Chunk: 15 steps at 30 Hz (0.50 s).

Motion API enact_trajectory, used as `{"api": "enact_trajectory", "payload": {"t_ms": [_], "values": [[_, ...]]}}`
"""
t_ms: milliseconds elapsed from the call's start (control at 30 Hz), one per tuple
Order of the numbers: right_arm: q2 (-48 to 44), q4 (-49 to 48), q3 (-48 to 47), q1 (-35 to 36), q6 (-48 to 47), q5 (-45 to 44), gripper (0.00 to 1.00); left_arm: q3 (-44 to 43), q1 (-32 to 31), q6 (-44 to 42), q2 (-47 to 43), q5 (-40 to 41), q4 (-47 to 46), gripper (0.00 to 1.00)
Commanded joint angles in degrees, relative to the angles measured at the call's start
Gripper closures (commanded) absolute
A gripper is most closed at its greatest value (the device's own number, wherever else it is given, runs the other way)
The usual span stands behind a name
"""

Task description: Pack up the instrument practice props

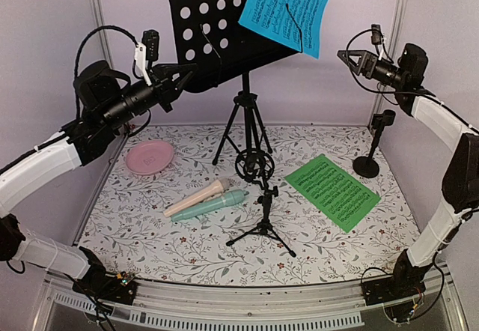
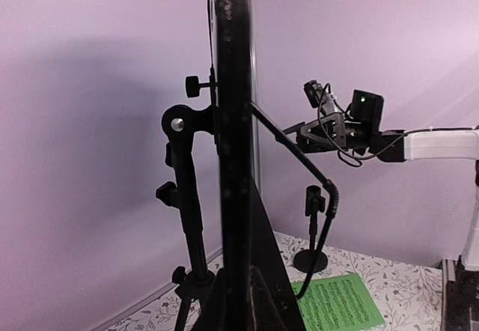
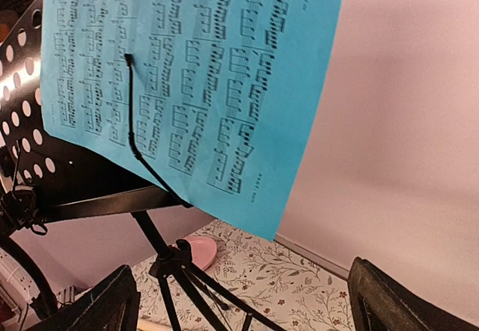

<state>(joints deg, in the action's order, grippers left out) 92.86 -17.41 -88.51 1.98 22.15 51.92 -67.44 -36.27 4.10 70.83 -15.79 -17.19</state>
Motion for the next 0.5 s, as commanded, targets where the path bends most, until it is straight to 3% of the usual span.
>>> {"api": "enact_trajectory", "payload": {"t_ms": [0,267,467], "values": [[6.11,-8.42,-3.18,-0.36,10.23,6.74,0.01,-1.97,-0.22,-2.54,-1.85,-0.73,-1.22,1.0],[15.1,-20.84,-7.74,-0.33,22.97,7.7,0.01,-2.65,-0.12,-2.86,-1.13,-0.95,-0.51,1.0],[21.48,-29.79,-10.78,0.96,33.51,8.9,0.08,-2.54,-0.12,-2.74,-1.48,-1.11,-0.61,1.0]]}}
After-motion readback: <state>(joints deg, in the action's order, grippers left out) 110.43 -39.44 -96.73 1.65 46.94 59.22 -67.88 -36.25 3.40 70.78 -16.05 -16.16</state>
